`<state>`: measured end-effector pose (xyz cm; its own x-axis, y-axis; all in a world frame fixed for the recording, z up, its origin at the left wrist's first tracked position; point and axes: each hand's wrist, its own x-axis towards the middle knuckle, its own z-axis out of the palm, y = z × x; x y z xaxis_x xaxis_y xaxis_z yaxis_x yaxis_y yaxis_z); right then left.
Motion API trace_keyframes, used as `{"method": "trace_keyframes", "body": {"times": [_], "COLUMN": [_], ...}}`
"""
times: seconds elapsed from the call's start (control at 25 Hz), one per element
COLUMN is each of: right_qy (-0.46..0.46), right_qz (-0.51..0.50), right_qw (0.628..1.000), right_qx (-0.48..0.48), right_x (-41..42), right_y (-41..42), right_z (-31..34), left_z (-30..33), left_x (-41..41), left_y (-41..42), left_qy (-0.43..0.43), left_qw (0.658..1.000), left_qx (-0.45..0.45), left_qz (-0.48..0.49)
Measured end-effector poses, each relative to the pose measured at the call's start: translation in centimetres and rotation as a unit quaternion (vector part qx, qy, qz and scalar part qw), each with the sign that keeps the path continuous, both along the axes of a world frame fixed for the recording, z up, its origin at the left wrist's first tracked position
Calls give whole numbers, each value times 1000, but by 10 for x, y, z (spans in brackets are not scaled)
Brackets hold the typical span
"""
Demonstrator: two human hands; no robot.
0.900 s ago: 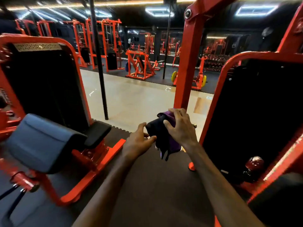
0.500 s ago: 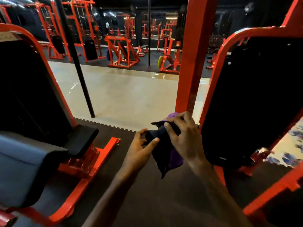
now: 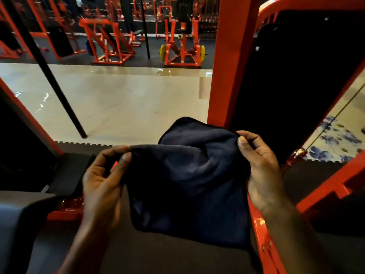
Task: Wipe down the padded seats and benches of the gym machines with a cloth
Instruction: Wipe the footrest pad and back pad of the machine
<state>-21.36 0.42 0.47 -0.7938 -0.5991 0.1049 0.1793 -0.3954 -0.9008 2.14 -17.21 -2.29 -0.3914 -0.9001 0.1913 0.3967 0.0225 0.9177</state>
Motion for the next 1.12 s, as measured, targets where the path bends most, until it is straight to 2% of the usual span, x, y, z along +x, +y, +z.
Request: {"method": "trace_keyframes", "body": {"times": [0.16, 0.24, 0.32, 0.36, 0.44, 0.56, 0.6, 0.76, 0.84, 0.96, 1.04, 1.12], "right_qy": [-46, -48, -24, -14, -3, 25, 24, -2, 34, 196, 261, 348], "right_qz": [-29, 31, 90, 103, 75, -6, -16, -20, -21, -78, -115, -172], "right_qw": [998, 998, 995, 994, 997, 1000, 1000, 1000, 997, 960, 926, 858], "right_qx": [9, -14, -44, -40, -19, 11, 13, 17, 61, 183, 246, 336], "right_x": [28, 46, 68, 79, 96, 110, 113, 122, 121, 111, 102, 93], "right_y": [24, 40, 58, 66, 82, 104, 112, 144, 155, 166, 178, 190], "right_z": [-10, -15, -22, -28, -42, -57, -60, -66, -71, -76, -75, -77], "left_z": [3, 4, 3, 0, -10, -24, -27, -26, -27, -27, -24, -21], "left_x": [31, 43, 59, 69, 87, 106, 110, 120, 115, 103, 95, 86], "left_y": [-15, -9, 1, 4, 3, -3, -2, 11, 16, 29, 40, 48], "left_qy": [2, 1, -7, -39, -157, -285, -292, -214, -212, -211, -204, -222], "left_qw": [1000, 999, 994, 987, 956, 908, 908, 951, 953, 951, 949, 934], "left_qx": [-12, -28, -76, -119, -211, -289, -289, -192, -180, -182, -175, -207], "left_qz": [-12, -25, -78, -105, -135, -100, -88, -115, -121, -136, -163, -186]}}
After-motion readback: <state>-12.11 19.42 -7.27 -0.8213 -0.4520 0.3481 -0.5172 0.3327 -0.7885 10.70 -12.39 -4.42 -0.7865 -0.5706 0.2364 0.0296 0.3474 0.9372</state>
